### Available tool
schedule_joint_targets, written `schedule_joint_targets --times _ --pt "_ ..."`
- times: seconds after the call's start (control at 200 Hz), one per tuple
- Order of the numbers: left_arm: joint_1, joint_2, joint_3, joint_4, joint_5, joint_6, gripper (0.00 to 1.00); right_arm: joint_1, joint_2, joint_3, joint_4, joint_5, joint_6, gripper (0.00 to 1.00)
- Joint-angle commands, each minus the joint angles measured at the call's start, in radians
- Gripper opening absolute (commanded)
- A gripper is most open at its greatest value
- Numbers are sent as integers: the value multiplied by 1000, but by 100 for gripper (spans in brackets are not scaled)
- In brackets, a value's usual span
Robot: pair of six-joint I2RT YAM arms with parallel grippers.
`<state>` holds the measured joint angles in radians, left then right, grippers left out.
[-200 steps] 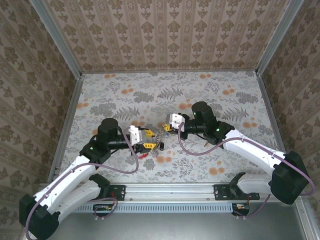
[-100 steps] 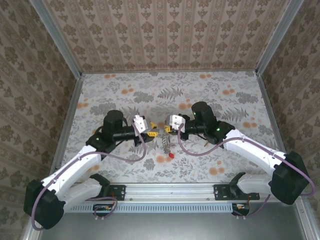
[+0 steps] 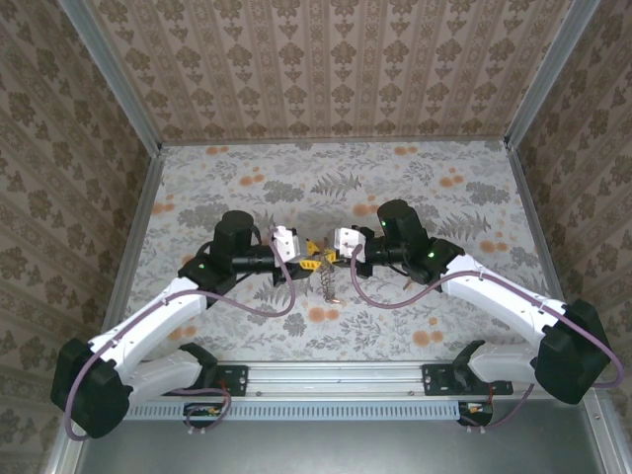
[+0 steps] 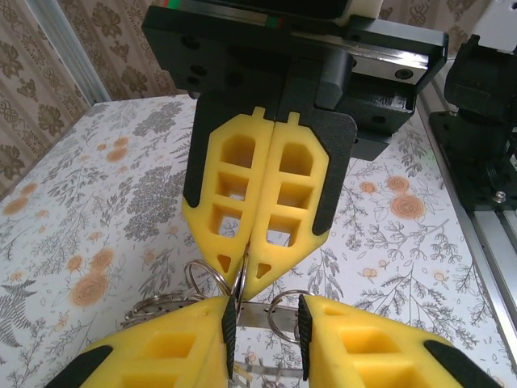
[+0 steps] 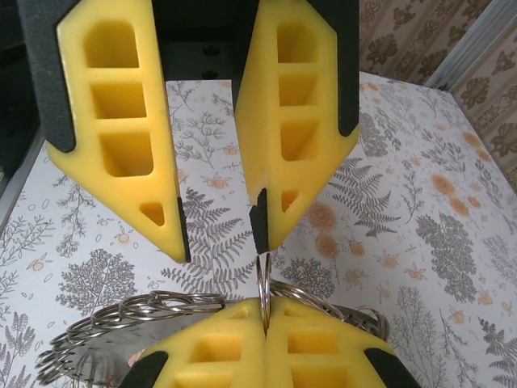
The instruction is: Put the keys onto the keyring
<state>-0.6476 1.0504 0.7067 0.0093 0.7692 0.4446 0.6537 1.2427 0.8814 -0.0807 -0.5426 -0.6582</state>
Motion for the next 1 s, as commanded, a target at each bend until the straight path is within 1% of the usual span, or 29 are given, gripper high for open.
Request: schedule_joint_targets --times 0.0,0.15,0.32,0.46,0.57,0.735,0.755,0.88,0.92,0.995 --pt "-10 14 27 -4 -5 36 29 6 -15 39 13 -53 -9 0" --pt "-16 17 31 -5 -54 44 29 6 -14 39 12 -61 -8 0" --pt "-15 -25 4 0 -98 62 30 1 -22 26 37 -86 17 0" --pt "-15 -41 -12 0 -95 60 30 -2 -26 15 65 -131 43 0" --pt "-15 -34 -8 -3 -50 59 23 -4 -23 11 88 -157 61 0" --pt "-15 -24 0 -25 5 76 18 -9 -17 3 137 -172 99 0" --pt "-15 -23 1 -30 5 79 17 -9 -17 2 143 -172 102 0" --pt "-15 -28 4 -50 -3 91 3 -12 -20 -5 156 -180 115 0" --pt "-13 -32 2 -49 -10 90 0 -12 -20 -4 151 -179 111 0" --pt "-13 -40 5 -46 -17 91 0 -12 -22 -4 129 -178 91 0"
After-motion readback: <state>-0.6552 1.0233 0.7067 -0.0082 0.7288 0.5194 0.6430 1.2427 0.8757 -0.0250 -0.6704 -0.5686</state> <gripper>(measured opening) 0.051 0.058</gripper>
